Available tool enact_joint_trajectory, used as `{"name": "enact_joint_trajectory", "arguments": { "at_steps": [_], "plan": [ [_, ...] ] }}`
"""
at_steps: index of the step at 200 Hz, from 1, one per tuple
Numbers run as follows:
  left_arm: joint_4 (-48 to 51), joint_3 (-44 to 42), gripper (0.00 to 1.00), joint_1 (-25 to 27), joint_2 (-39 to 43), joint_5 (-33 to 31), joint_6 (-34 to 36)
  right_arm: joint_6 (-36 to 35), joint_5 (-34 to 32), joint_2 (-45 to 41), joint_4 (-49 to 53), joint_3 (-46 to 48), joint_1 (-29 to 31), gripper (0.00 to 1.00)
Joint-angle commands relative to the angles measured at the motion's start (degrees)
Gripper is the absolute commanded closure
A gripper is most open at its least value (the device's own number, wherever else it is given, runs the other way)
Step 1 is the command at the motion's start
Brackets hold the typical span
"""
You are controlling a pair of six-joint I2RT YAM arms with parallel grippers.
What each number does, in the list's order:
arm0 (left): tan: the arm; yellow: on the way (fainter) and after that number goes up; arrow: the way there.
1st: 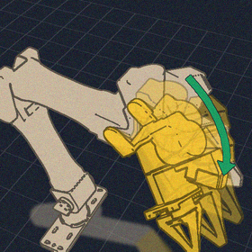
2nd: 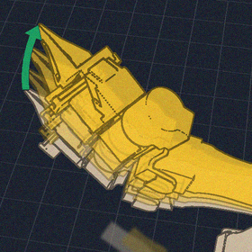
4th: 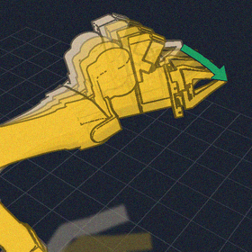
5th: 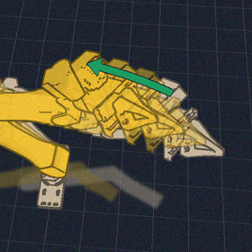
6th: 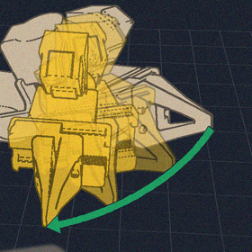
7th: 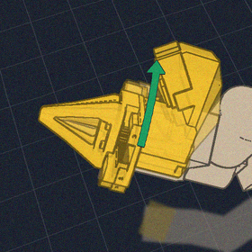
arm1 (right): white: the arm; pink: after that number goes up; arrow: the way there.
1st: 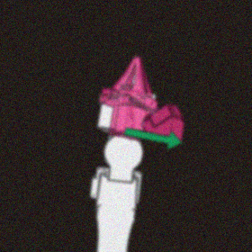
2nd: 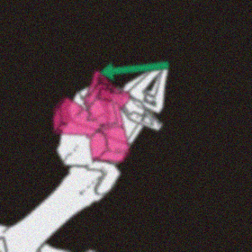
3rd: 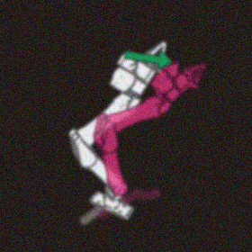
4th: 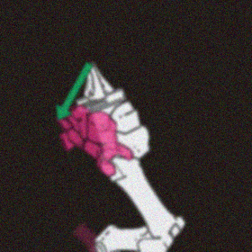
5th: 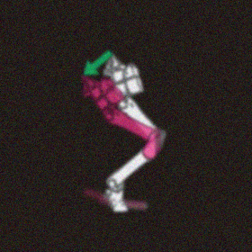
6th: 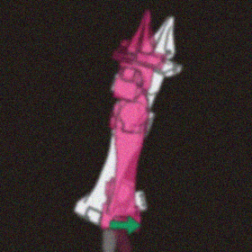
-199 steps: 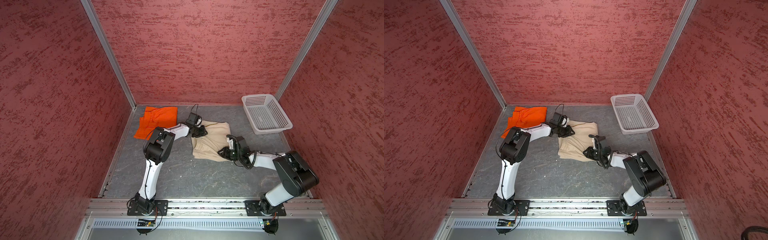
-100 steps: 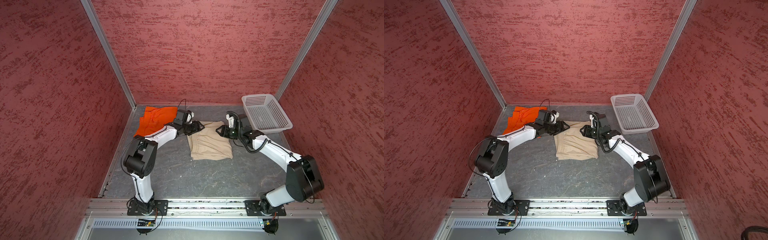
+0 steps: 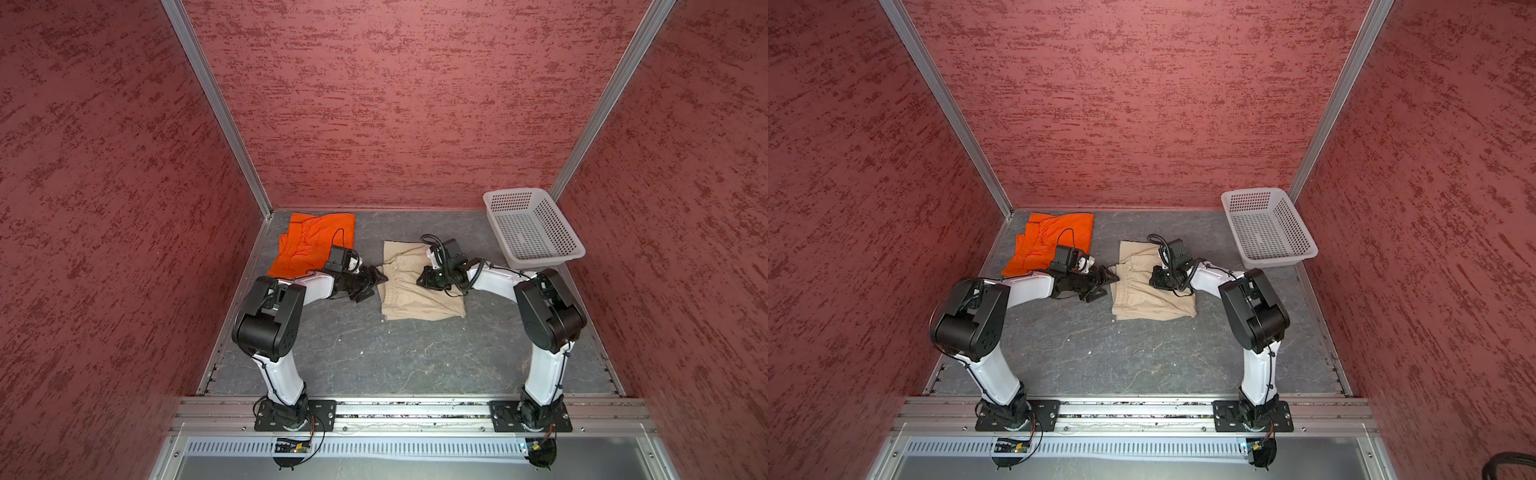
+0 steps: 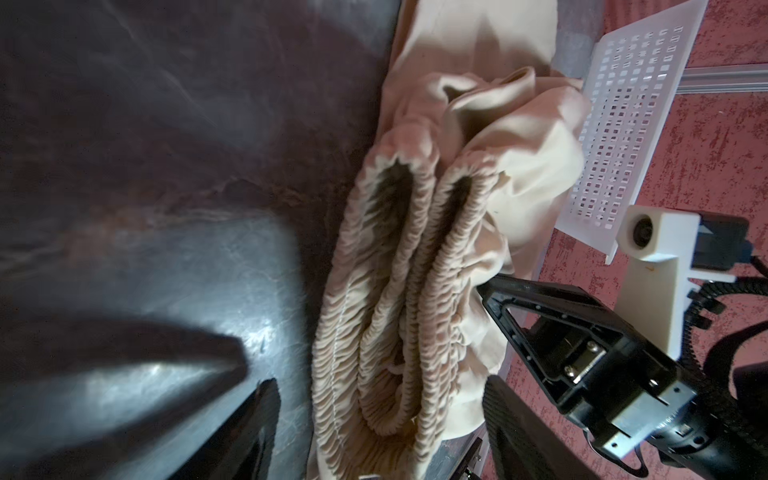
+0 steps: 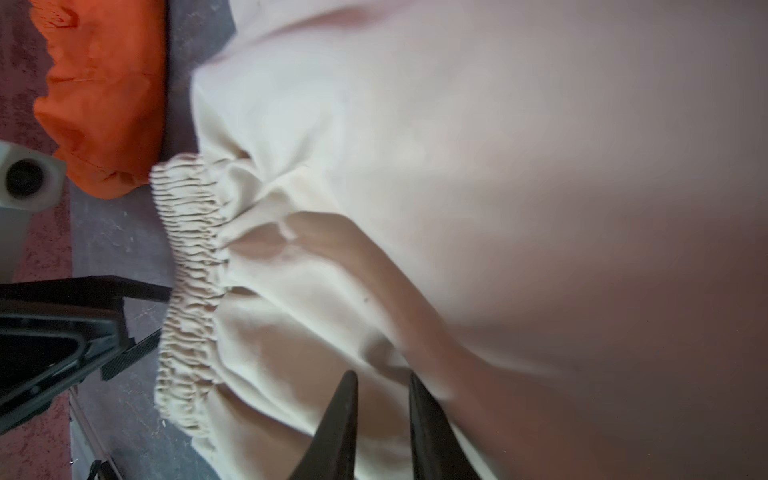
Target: Fold and stack the shorts
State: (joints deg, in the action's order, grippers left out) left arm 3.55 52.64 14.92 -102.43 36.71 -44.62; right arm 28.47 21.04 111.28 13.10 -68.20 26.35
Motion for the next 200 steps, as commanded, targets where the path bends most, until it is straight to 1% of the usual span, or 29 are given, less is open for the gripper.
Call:
{"name": "enact_joint_trajectory", "arguments": {
  "at_steps": [1,23,45,87,122,149,168,186,200],
  "plan": [
    [-4.53,-1.00,0.21,0.03,-1.83,1.53,-0.91,0.62,0.52,2.15,-0.14,-0.74,0.02,0.77],
    [-5.73,-2.65,0.21,0.11,-2.90,0.65,-0.05,0.50,0.33,2.87,-0.15,0.82,0.08,0.78],
    [-8.20,-2.82,0.20,0.27,-5.29,1.27,-0.12,0.47,0.87,2.95,-0.41,2.59,0.02,0.79],
    [-13.85,-1.67,0.21,2.64,-10.99,2.38,-1.62,0.98,1.56,2.92,-1.69,5.29,0.08,0.79],
    [-17.87,-0.32,0.27,4.88,-12.88,1.97,-3.97,2.28,2.33,3.30,-3.67,6.69,0.67,0.81],
    [-17.47,1.92,0.49,6.48,-13.12,0.84,-3.77,3.02,2.43,3.63,-4.48,6.85,1.49,0.81],
    [-15.52,3.73,0.70,6.96,-12.94,0.30,-3.33,3.42,2.45,3.28,-4.93,7.09,1.78,0.81],
    [-9.28,6.09,0.88,7.12,-11.65,-1.04,-0.20,3.61,2.24,1.91,-5.12,7.55,1.78,0.81],
    [-2.61,8.93,1.00,7.06,-10.36,-1.92,4.06,3.47,1.59,-0.07,-4.65,7.65,1.78,0.76]
  ]
}}
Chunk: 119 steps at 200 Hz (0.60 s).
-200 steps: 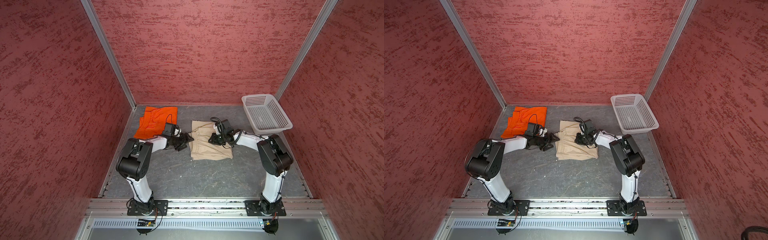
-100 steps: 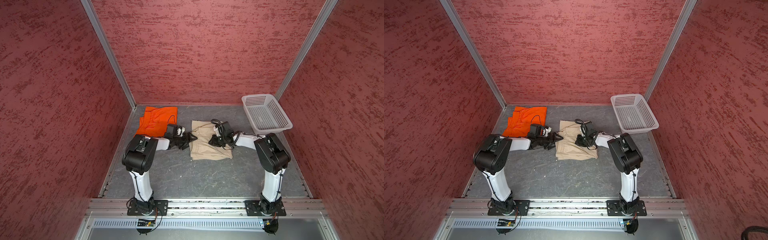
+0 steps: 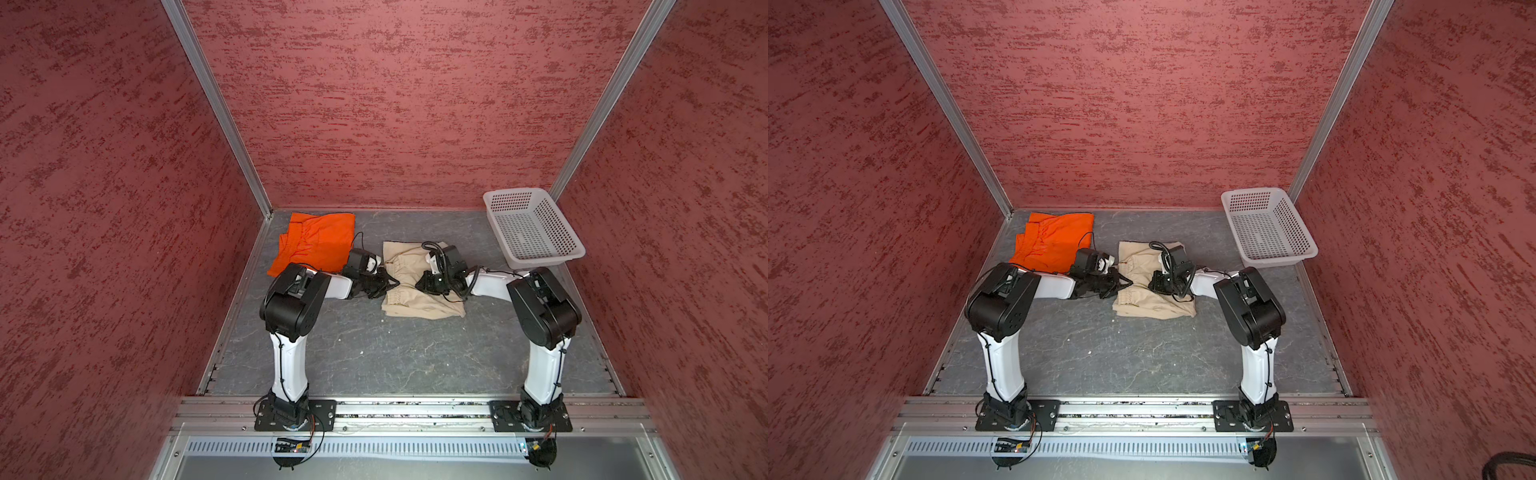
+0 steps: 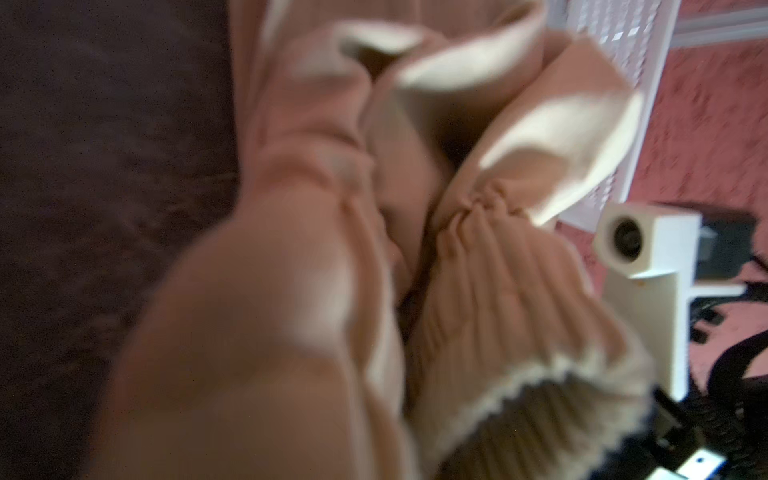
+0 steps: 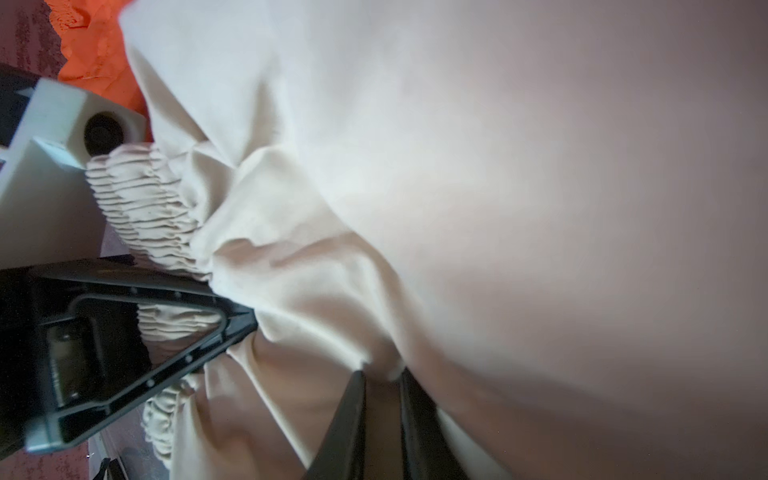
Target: Fold and stack the shorts
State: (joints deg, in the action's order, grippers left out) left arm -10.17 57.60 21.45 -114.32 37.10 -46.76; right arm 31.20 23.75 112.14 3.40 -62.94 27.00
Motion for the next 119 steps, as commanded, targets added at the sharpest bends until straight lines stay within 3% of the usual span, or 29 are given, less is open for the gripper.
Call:
{"name": "enact_joint_trajectory", "arguments": {
  "at_steps": [1,69,100,119],
  "plan": [
    [11.74,4.21,1.00,0.48,1.63,-2.44,6.57,0.72,-1.18,-1.07,5.13,2.38,1.12,0.76],
    [53.55,25.62,1.00,-0.14,2.14,-16.54,32.69,1.24,-1.82,-13.01,6.03,4.52,-2.45,0.70],
    [62.80,33.82,1.00,-1.01,0.22,-24.80,40.18,0.85,-1.97,-14.85,6.39,6.34,-3.80,0.69],
    [64.18,37.03,1.00,-2.95,-0.72,-23.92,41.22,1.01,-1.73,-15.18,6.15,7.80,-4.05,0.70]
  ]
}}
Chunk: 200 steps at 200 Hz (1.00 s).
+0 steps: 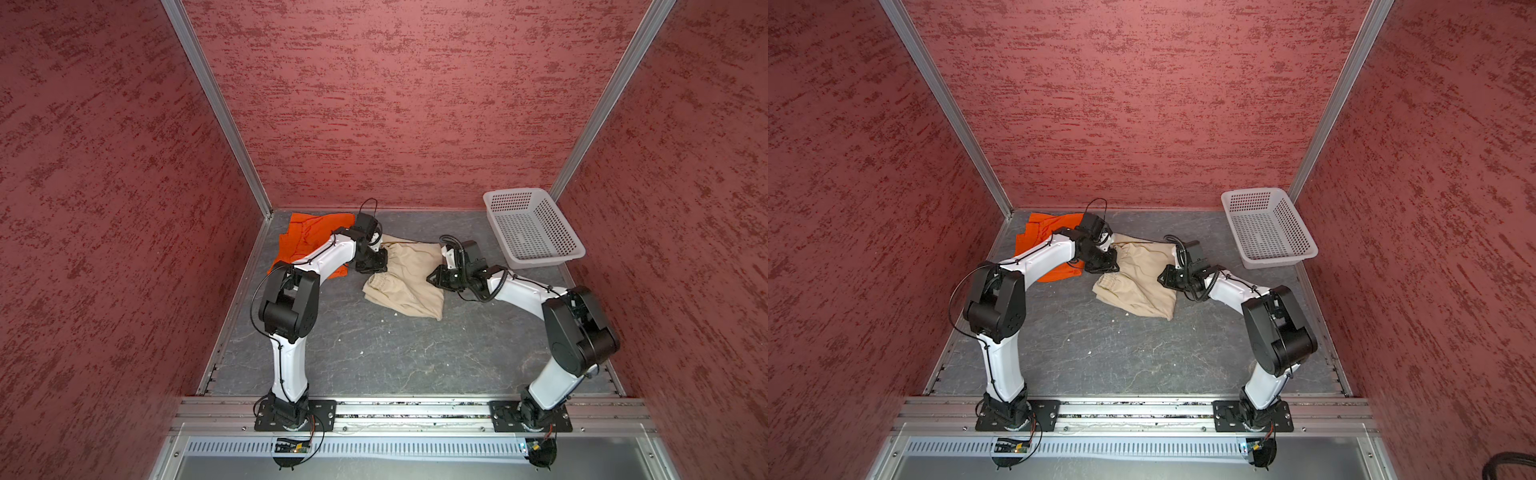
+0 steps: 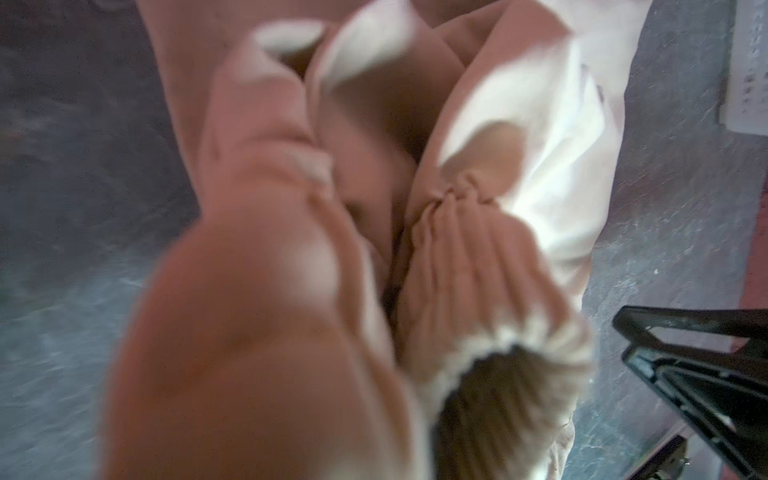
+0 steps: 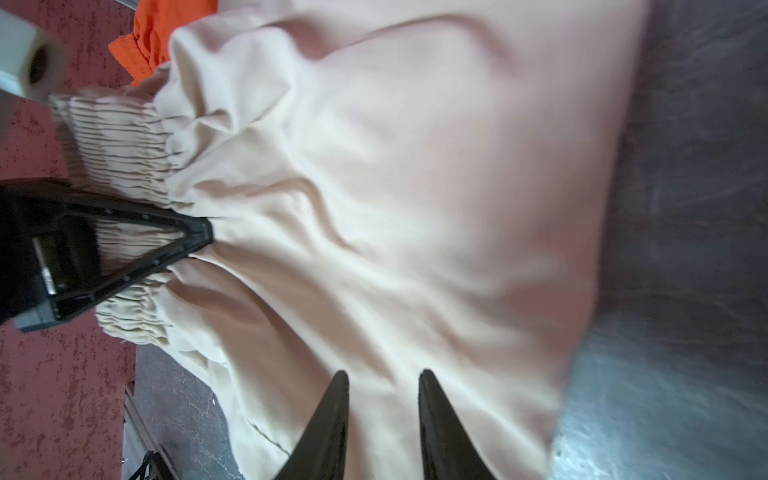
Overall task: Fold and stack the shorts
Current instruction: 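Carry the folded beige shorts with the left gripper onto the orange shorts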
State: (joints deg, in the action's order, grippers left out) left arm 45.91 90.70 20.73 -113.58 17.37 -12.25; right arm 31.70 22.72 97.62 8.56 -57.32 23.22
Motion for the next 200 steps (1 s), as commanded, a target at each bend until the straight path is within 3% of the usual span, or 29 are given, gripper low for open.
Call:
{"name": "enact_joint_trajectory", "arguments": {
  "at_steps": [1,83,200],
  "plan": [
    [8.07,4.04,1.00,-2.34,-1.51,-4.09,6.75,0.49,-0.68,-0.63,0.96,2.24,-0.28,0.70],
    [13.63,16.74,1.00,-4.14,-5.06,-12.24,14.79,1.88,-0.11,-1.49,-1.13,5.79,-0.37,0.70],
    [18.12,34.40,1.00,-9.80,-9.91,-18.77,20.14,2.04,-0.77,-1.33,-0.77,6.91,-0.37,0.70]
  ]
}}
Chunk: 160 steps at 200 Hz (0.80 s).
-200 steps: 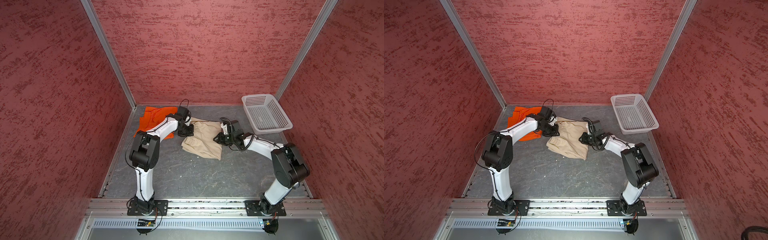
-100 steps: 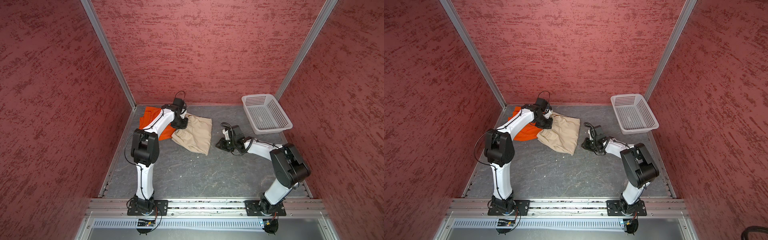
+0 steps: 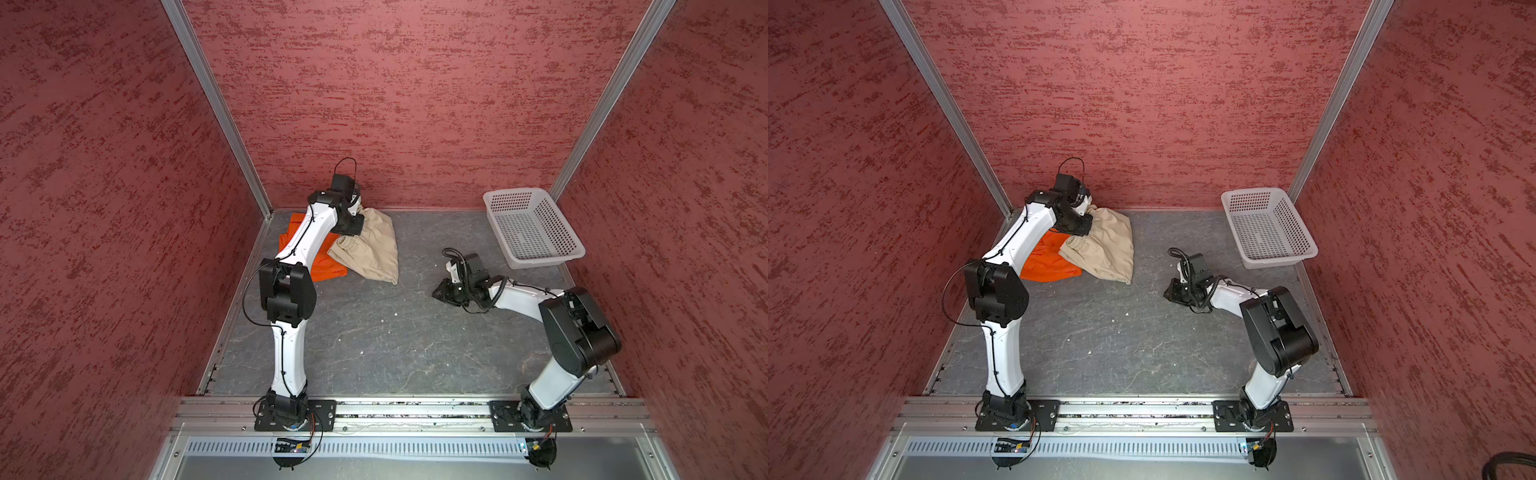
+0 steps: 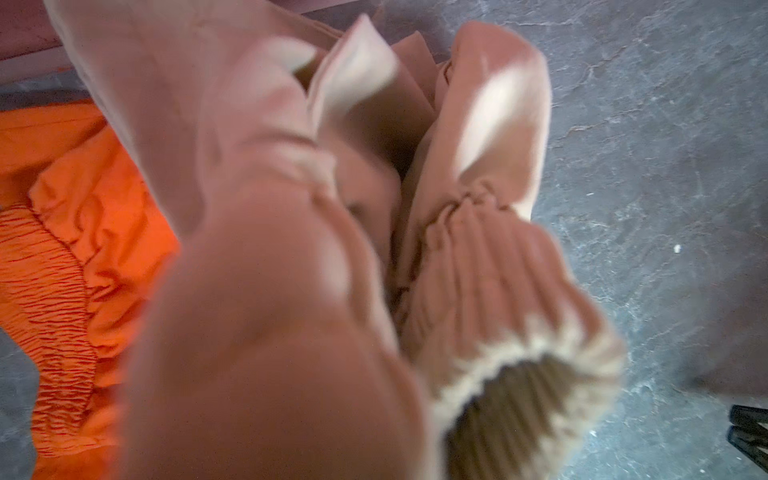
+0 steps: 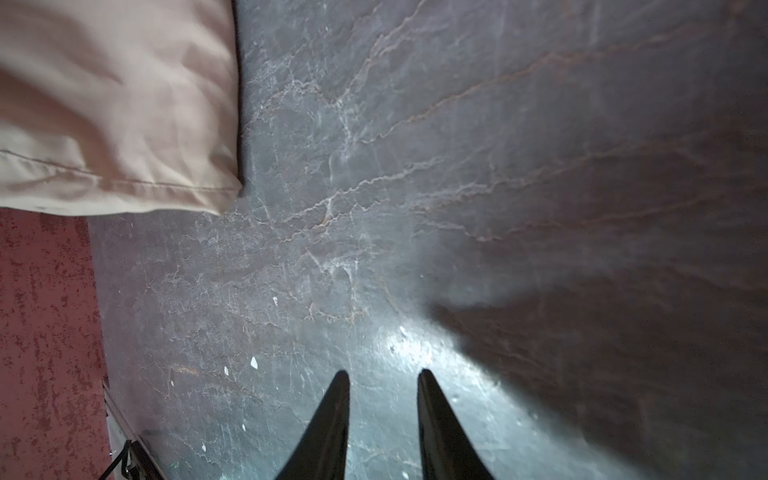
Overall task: Fold and stack the shorts
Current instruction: 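Carry the folded beige shorts with the left gripper onto the orange shorts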
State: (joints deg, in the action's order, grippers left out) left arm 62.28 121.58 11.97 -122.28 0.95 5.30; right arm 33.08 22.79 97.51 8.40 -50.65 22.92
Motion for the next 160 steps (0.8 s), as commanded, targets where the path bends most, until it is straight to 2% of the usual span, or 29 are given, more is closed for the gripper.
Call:
{"name": "enact_joint_trajectory", "arguments": {
  "at_steps": [1,49,113,160],
  "plan": [
    [1.81,3.59,1.00,-1.10,-1.25,-2.40,2.69,0.62,-0.87,-1.16,-0.60,0.22,-0.07,0.70],
    [3.99,7.74,1.00,-3.45,-1.97,-2.56,8.59,0.64,-0.76,-0.74,-0.48,0.10,-0.06,0.71],
    [6.73,10.49,1.00,-8.11,-2.51,1.83,12.64,0.77,-0.39,0.09,-0.69,-0.47,-0.09,0.71],
    [7.21,11.61,1.00,-9.54,-0.91,5.46,15.22,0.87,-0.36,0.52,-0.40,-1.19,-0.06,0.71]
  ]
}}
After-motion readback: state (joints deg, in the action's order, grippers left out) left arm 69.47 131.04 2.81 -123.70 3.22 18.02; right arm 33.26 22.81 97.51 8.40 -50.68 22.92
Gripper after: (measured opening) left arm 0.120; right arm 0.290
